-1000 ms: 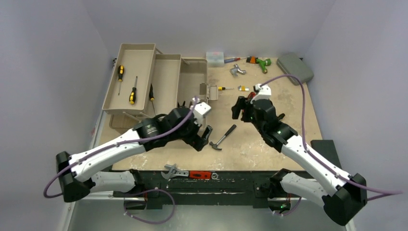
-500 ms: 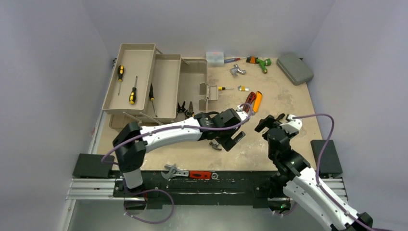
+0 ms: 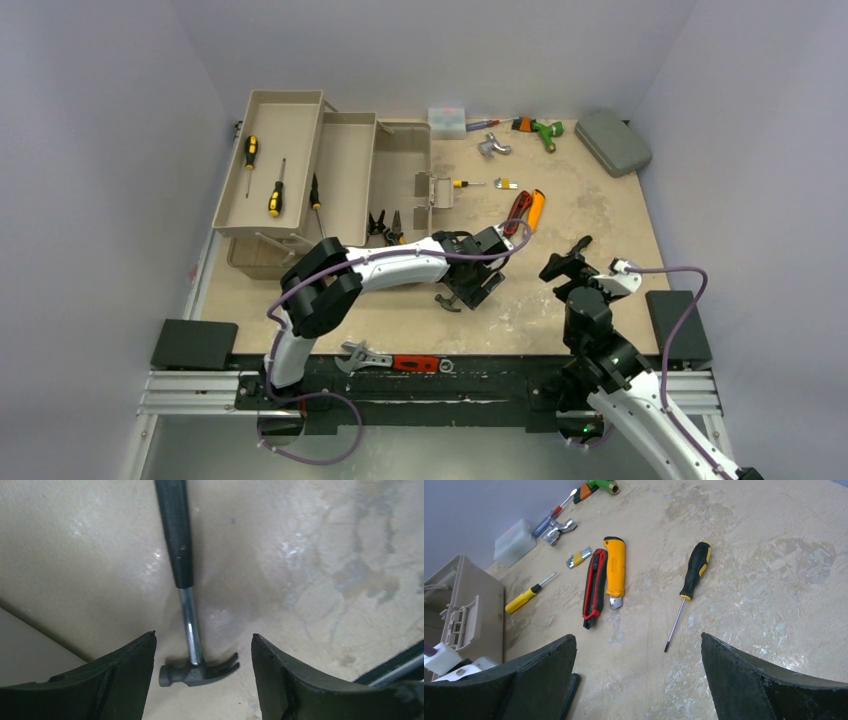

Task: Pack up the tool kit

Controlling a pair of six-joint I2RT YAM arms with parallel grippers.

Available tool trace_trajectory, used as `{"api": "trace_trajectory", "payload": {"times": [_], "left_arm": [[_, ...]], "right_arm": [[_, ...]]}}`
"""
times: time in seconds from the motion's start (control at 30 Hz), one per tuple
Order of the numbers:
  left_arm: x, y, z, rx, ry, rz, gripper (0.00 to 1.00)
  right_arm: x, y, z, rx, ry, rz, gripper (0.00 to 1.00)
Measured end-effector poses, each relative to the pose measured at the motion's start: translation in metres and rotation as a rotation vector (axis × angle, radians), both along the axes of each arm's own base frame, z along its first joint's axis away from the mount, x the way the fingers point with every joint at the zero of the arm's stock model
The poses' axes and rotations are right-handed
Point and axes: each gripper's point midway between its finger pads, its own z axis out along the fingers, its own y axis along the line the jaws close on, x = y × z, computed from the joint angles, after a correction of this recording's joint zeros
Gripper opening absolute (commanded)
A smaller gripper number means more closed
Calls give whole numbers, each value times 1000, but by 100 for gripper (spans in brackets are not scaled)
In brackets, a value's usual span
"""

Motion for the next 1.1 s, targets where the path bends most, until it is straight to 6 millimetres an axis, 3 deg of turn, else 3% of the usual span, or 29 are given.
{"api": "trace_trajectory", "payload": {"times": [0.13, 0.43, 0.73, 0.87, 0.97, 1.1], "left_arm": [[13, 14, -14, 29, 29, 53, 56], [12, 19, -25, 50, 60, 83, 2], [8, 21, -23, 36, 63, 101, 0], [-1, 26, -13, 49, 66, 71, 0], [-6, 21, 12, -6, 60, 43, 0], [-7, 11, 73, -182, 41, 17, 0]], "right_arm": [[1, 0, -1, -3, 5, 0, 93], [1, 0, -5, -7, 18, -7, 92], [0, -4, -5, 16, -4, -31, 89], [-1, -6, -7, 18, 0, -45, 88], [0, -6, -12, 7, 19, -53, 88], [0, -6, -20, -18, 59, -53, 88]]}}
